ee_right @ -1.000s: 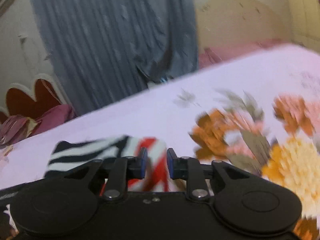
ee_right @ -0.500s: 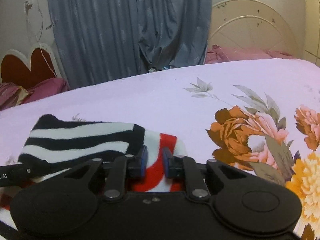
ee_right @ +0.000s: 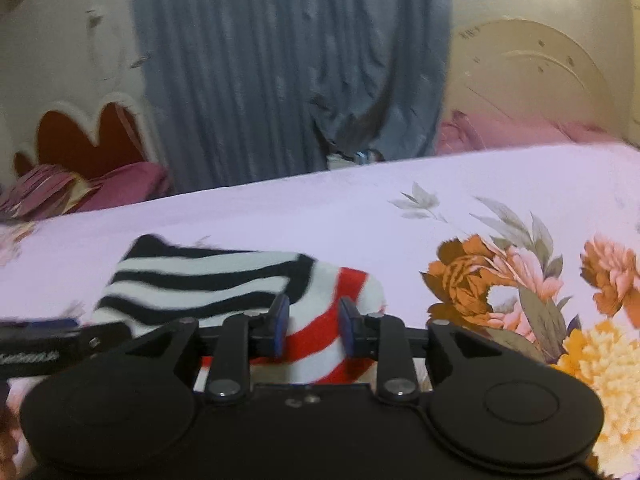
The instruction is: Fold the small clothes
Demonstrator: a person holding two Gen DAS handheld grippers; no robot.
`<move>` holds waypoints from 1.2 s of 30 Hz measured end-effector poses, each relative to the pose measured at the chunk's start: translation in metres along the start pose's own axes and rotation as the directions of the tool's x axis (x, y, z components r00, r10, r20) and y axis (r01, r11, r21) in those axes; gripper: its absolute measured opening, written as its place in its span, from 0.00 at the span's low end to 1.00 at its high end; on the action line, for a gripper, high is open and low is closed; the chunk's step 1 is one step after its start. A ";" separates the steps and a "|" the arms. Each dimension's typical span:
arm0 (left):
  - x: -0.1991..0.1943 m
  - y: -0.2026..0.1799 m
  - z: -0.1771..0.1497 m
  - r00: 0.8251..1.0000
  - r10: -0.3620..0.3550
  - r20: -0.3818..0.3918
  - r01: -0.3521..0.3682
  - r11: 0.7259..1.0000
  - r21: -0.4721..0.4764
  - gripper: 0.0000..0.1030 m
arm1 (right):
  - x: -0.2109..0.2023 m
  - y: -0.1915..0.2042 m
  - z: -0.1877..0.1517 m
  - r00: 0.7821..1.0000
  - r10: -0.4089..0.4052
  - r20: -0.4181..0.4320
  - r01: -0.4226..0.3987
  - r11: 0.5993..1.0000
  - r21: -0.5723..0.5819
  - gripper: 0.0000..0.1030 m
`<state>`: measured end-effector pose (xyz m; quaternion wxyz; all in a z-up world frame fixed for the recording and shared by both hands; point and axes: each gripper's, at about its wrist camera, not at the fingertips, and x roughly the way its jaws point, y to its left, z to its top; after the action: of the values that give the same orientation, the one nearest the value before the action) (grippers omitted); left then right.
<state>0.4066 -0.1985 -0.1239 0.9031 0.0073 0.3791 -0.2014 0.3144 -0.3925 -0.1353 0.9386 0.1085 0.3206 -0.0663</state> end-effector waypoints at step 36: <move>-0.056 -0.005 -0.086 0.989 -0.065 -0.129 0.066 0.998 0.000 0.88 | -0.090 -0.032 -0.094 0.983 0.049 -0.177 -0.057 0.997 -0.043 0.24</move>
<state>0.3105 -0.1686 -0.1458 0.8696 0.0097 0.4365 -0.2308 0.1829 -0.3952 -0.1573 0.9105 0.0999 0.4006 -0.0238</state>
